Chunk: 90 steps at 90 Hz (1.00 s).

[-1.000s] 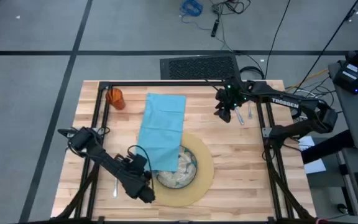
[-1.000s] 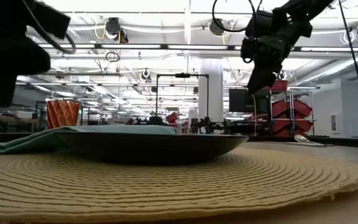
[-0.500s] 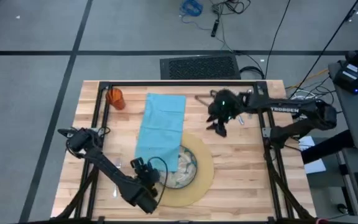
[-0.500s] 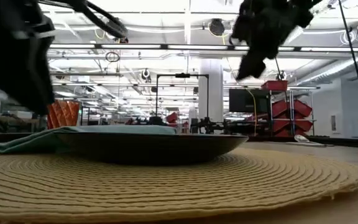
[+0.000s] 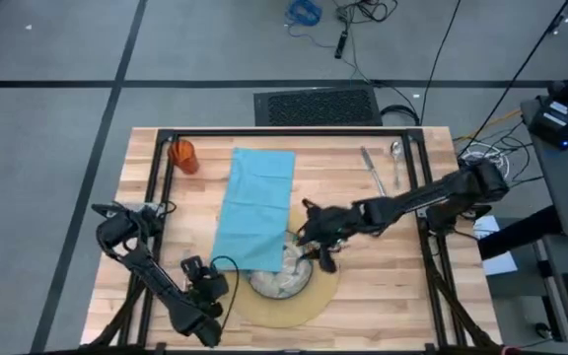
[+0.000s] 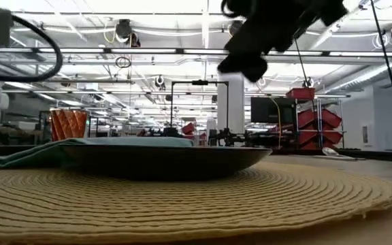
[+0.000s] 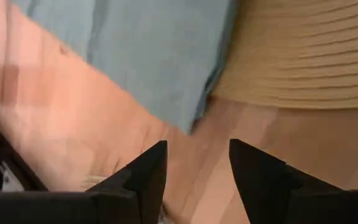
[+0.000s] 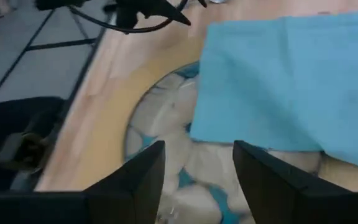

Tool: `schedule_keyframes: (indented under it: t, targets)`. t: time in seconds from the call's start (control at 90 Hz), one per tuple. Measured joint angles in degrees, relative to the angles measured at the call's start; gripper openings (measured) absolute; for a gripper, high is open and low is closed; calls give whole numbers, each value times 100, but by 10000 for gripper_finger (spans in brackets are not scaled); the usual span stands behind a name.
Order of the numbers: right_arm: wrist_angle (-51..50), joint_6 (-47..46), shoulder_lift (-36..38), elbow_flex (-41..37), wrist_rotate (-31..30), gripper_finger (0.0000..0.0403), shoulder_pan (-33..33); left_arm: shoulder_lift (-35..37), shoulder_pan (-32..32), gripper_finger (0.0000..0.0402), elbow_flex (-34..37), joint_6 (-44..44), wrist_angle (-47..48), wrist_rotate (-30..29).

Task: Set table place
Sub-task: Fold the blue napkin

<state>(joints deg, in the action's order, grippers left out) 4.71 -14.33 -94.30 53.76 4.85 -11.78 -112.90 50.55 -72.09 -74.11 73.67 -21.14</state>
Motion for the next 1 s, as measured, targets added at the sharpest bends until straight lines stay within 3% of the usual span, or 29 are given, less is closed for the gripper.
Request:
schedule_keyframes:
  t: [0.189, 0.311, 0.489, 0.644, 1.0]
  targets:
    - [60, -248, -869, 523, -291, 180, -151, 0, 332, 160, 46, 86, 535, -1179]
    - [-274, -267, -1364, 1034, -369, 180, -152, 0, 445, 160, 256, -230, 787, -1482]
    - [-1155, -304, -1784, 1744, -949, 180, -186, 0, 475, 160, 549, -345, -11, -1227]
    - [-1522, -260, -1906, 2099, -947, 180, -234, 0, 466, 160, 488, -122, -905, -837]
    - [-1688, -288, -1924, 2181, -1073, 180, -419, 15, 209, 160, 499, 105, -898, -942]
